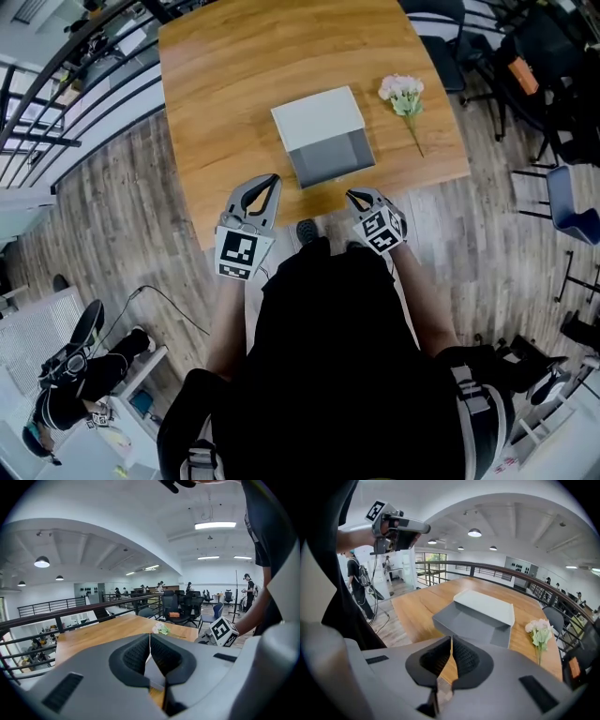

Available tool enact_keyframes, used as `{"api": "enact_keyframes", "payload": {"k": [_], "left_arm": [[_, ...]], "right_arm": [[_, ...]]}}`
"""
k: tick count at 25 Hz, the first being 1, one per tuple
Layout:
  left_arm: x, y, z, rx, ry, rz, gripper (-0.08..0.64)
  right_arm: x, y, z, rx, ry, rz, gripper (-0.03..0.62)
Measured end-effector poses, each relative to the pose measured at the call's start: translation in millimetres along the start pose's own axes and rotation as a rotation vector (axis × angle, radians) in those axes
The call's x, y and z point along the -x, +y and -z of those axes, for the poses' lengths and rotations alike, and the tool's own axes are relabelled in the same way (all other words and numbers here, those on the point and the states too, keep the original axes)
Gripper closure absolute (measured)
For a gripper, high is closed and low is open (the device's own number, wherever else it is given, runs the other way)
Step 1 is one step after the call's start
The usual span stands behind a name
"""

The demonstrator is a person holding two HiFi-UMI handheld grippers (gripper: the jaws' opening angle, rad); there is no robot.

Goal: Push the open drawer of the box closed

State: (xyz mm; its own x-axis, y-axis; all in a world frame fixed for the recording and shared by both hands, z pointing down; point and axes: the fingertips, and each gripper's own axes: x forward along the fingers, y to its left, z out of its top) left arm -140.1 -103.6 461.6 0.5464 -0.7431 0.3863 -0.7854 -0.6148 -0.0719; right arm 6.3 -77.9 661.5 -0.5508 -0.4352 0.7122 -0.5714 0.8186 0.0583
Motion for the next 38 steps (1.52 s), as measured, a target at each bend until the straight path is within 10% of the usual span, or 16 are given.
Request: {"api": "enact_keyframes", "payload": {"k": [12,38], "left_arm": [[-2.1,20.6,18.6,-0.020,0.024,0.070,0.535],[-42.4,36.9,12.7,-0.011,0.057,0.038,0.535]], "right_arm": [[-48.5,-2.9,34.3,-0.202,0.077,0.056,0.538],[-97.2,-39.1,46.1,-0.288,0.114,0.013,0.486]]}}
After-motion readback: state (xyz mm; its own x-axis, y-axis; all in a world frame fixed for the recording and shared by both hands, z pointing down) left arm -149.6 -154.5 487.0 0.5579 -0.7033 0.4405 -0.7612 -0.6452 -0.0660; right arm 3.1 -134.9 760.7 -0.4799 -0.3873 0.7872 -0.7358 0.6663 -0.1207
